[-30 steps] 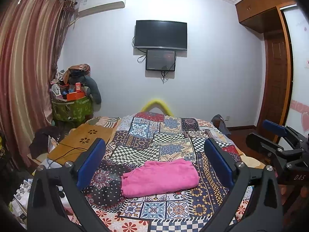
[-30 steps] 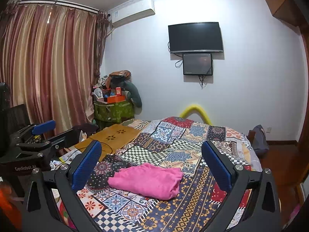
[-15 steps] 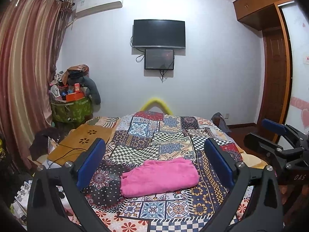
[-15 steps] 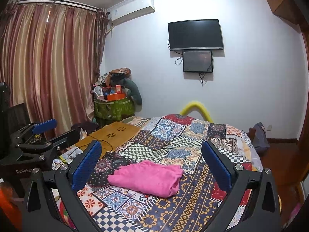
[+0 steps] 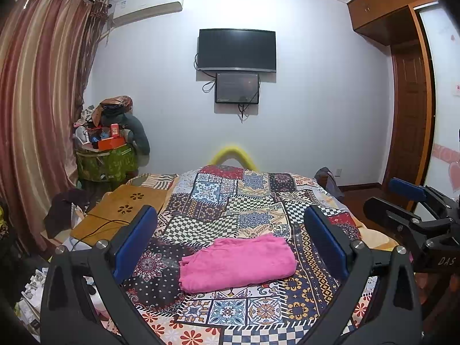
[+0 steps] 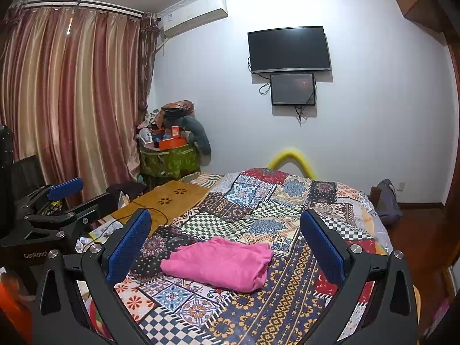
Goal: Fold small clothes
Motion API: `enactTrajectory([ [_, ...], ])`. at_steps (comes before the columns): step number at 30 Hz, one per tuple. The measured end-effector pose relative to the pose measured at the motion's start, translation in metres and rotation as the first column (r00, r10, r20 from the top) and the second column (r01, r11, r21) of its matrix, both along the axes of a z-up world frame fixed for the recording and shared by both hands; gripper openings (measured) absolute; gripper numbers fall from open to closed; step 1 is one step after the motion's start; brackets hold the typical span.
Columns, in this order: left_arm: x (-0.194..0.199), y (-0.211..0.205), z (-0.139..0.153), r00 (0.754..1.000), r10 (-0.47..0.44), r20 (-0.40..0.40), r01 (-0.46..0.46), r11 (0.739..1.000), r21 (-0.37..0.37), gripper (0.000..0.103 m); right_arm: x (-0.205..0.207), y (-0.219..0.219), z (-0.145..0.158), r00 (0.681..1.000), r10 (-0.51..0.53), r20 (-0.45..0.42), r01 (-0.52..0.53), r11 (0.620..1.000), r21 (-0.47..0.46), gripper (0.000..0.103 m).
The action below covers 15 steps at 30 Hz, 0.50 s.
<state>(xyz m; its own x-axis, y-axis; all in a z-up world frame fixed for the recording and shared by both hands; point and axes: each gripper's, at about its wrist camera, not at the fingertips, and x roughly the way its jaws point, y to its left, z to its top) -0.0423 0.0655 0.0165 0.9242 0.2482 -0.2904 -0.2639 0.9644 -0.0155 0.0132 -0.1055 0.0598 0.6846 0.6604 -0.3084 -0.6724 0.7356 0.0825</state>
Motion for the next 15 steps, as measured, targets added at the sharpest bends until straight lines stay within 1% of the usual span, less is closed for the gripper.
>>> enactTrajectory([
  [6, -0.0022, 0.0002, 0.0012, 1.0, -0.007, 0.015, 0.007, 1.0, -0.004, 0.103, 0.0002, -0.0007, -0.0004, 1.0, -0.005, -0.001, 0.005, 1.0, 0.0, 0.103],
  [15, -0.0003, -0.0007, 0.0019, 1.0, -0.025, 0.007, 0.025, 1.0, -0.008, 0.103, 0.0017, -0.0022, -0.001, 1.0, -0.008, -0.001, 0.008, 1.0, 0.002, 0.103],
])
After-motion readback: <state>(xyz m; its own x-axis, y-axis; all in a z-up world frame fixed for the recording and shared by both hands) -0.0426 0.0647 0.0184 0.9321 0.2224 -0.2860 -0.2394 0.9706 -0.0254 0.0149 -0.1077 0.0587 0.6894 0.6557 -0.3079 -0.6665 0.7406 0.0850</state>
